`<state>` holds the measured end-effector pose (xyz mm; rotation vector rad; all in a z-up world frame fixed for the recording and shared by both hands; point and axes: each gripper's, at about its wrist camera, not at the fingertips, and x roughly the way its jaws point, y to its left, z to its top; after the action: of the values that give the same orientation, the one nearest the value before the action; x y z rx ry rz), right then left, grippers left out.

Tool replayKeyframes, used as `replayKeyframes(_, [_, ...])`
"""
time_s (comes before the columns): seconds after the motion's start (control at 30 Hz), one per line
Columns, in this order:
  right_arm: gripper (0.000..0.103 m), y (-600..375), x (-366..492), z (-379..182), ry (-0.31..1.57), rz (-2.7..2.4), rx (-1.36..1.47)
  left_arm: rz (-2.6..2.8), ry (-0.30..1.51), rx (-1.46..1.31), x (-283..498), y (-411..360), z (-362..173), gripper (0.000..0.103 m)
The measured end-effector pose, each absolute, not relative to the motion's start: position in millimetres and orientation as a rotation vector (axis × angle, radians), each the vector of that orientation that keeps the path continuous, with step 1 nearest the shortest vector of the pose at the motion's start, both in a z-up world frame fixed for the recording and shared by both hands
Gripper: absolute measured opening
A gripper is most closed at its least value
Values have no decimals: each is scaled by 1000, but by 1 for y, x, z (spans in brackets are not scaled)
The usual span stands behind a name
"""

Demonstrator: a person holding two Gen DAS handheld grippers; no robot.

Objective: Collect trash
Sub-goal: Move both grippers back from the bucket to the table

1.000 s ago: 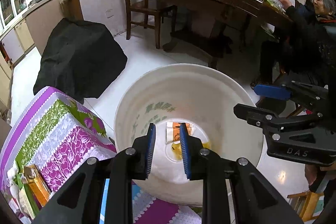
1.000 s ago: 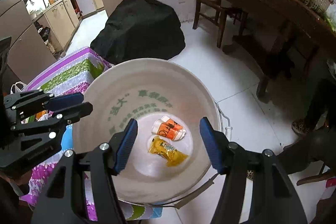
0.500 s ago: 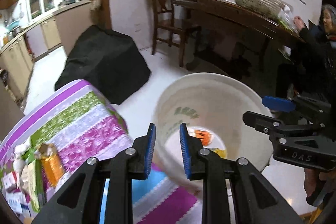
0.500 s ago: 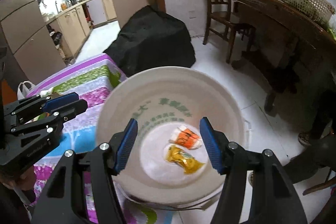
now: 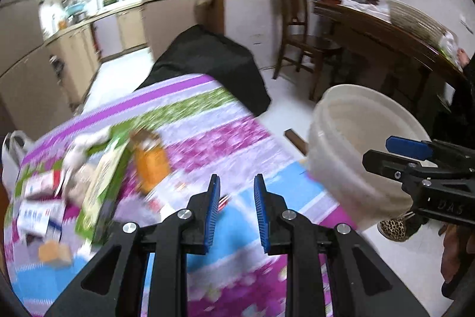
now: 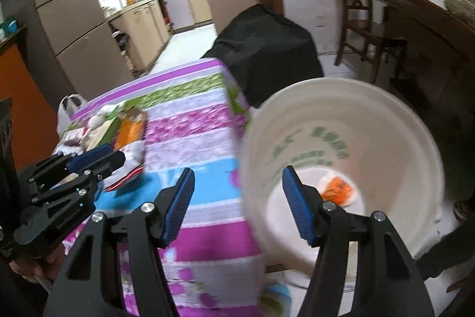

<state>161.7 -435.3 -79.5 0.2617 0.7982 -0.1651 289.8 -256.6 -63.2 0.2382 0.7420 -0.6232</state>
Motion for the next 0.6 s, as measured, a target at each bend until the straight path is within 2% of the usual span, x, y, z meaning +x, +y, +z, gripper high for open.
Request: replayKeyframes(0.6, [55, -298, 192, -106, 853, 110, 223, -347, 790, 69, 301, -36, -87, 24])
